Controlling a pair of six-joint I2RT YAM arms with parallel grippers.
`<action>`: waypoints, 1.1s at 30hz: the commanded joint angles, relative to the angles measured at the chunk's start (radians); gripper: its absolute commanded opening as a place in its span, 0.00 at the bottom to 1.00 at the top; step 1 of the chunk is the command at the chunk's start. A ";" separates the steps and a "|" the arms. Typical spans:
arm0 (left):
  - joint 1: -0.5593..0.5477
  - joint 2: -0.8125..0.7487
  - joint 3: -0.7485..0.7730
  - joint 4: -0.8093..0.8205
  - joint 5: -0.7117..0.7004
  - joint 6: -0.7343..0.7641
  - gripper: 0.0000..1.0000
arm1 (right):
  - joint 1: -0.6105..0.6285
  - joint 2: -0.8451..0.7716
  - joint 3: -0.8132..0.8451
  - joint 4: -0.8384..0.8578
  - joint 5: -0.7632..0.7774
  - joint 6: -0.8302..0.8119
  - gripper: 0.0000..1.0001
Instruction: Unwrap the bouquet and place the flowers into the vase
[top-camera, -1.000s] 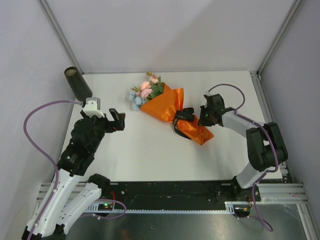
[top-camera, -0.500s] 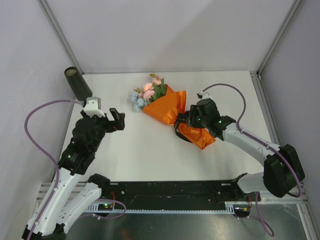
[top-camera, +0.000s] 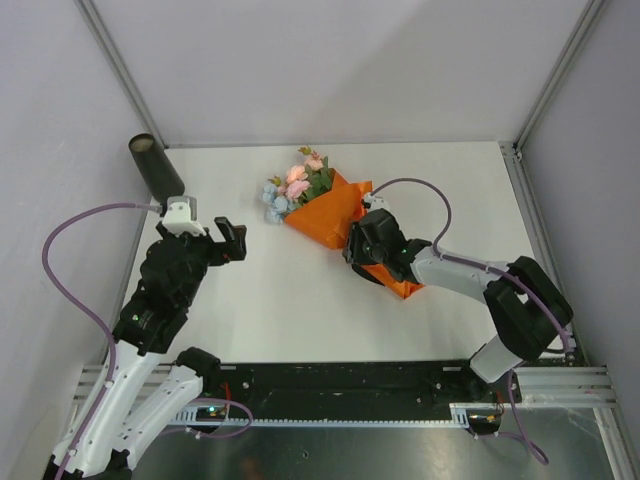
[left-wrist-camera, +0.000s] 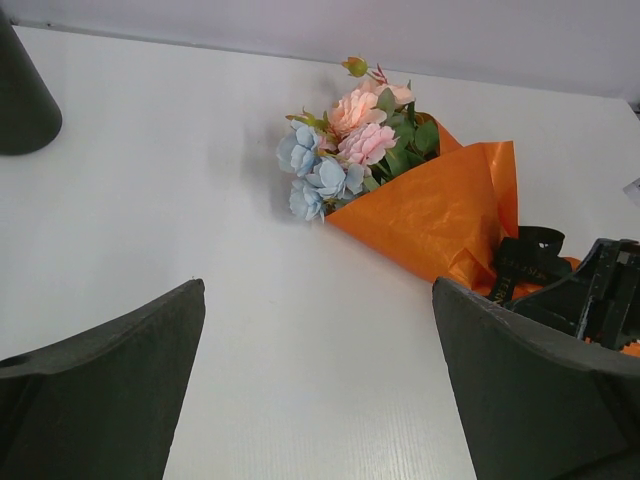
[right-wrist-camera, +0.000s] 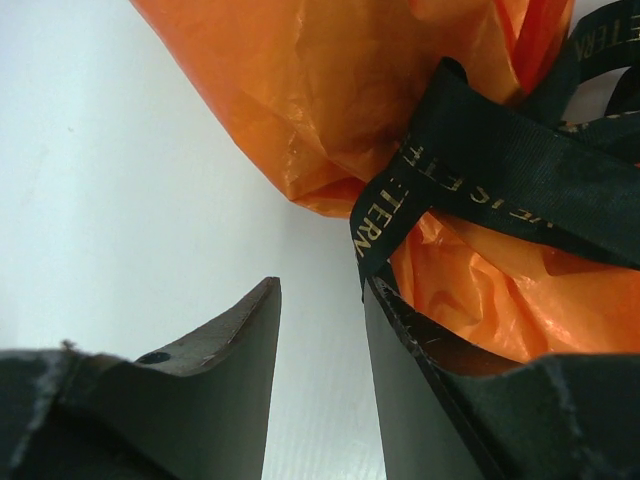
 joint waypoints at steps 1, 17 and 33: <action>-0.005 -0.009 0.013 0.013 -0.012 0.015 0.99 | 0.008 0.035 0.003 0.084 0.008 0.021 0.44; -0.004 0.001 0.013 0.012 0.003 0.016 0.99 | 0.040 0.164 0.003 0.104 0.164 0.015 0.42; -0.004 0.020 0.013 0.013 0.021 0.005 0.99 | 0.100 0.246 0.032 0.069 0.360 0.041 0.43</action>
